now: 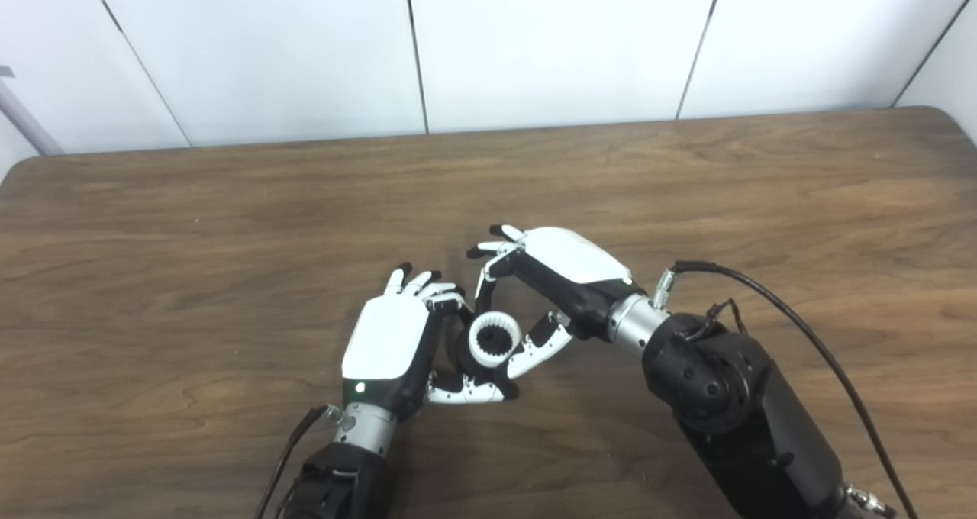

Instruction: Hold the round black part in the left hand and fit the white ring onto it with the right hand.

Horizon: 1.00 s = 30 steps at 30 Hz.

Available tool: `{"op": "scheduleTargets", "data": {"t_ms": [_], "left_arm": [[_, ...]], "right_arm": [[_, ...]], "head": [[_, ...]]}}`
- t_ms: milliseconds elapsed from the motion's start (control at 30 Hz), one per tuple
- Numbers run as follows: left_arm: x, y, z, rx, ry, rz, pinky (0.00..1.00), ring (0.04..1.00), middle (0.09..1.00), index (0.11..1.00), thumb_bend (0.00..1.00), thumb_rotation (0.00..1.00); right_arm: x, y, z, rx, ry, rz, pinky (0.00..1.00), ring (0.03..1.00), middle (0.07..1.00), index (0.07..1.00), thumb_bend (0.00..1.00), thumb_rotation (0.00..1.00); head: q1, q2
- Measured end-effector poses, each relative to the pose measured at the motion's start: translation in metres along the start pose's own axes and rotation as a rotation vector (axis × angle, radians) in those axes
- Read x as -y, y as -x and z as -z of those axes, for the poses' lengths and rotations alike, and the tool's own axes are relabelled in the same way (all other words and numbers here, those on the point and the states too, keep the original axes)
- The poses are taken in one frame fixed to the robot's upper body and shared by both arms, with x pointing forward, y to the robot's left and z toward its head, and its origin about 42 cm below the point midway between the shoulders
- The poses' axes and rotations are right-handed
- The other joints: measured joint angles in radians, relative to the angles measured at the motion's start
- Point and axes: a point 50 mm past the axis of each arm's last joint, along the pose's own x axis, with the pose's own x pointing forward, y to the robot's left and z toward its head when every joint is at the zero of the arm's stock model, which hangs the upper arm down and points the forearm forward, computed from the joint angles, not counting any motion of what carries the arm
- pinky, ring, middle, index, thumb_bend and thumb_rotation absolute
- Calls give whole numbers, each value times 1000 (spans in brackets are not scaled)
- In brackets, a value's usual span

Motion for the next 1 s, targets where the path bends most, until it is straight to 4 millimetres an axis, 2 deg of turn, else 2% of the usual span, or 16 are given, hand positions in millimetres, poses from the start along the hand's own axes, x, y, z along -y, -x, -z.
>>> {"op": "scheduleTargets", "data": {"t_ms": [1000], "left_arm": [[3, -1, -5, 0, 2, 0, 1000, 884, 762, 484, 524, 56]], "right_arm": [[-2, -5, 4, -2, -7, 5, 1000, 988, 894, 483, 525, 139]], "head": [[8, 2]]}}
